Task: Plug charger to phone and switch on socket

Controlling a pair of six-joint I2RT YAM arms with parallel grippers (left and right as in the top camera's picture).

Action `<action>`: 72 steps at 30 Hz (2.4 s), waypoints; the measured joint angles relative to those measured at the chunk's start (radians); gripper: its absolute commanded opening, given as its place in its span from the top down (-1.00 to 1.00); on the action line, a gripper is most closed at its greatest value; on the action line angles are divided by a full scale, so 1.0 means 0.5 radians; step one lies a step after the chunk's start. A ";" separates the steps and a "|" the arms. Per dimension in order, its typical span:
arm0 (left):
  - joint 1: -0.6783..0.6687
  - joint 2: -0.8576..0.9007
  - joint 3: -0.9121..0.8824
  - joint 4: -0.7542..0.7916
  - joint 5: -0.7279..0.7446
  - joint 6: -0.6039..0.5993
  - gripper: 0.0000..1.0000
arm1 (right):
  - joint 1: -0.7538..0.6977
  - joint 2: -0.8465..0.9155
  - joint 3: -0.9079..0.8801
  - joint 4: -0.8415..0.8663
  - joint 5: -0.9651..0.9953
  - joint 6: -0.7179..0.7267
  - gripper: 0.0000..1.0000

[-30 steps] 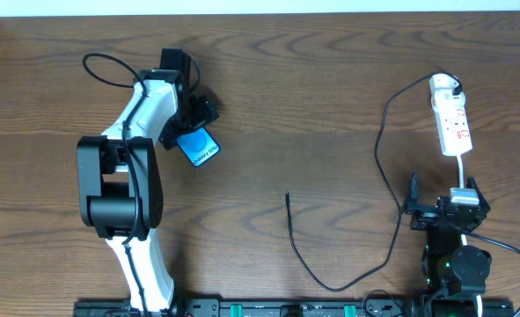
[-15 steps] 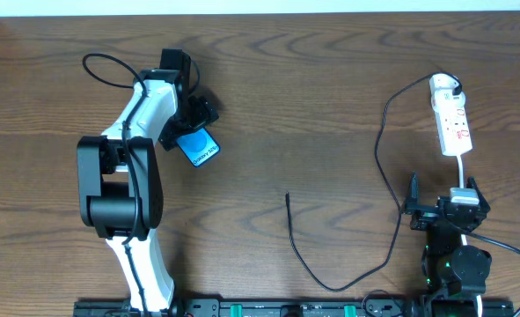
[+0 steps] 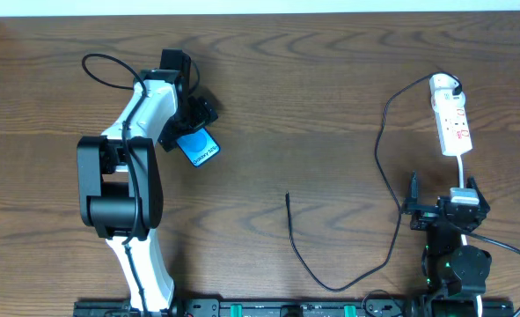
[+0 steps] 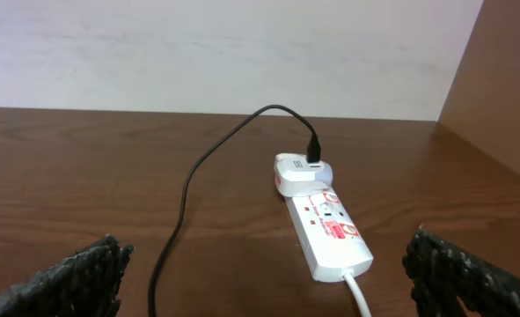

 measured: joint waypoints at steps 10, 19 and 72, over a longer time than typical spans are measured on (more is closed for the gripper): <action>0.000 0.000 0.000 -0.001 -0.047 -0.008 -0.96 | 0.000 0.000 0.000 0.000 0.000 0.000 -0.99; 0.000 0.000 0.000 -0.001 -0.067 -0.008 -0.96 | 0.000 0.000 0.000 0.000 0.000 0.000 -0.98; -0.002 -0.001 -0.130 0.093 -0.068 -0.069 -0.96 | 0.000 0.000 0.000 -0.001 0.000 0.000 -0.99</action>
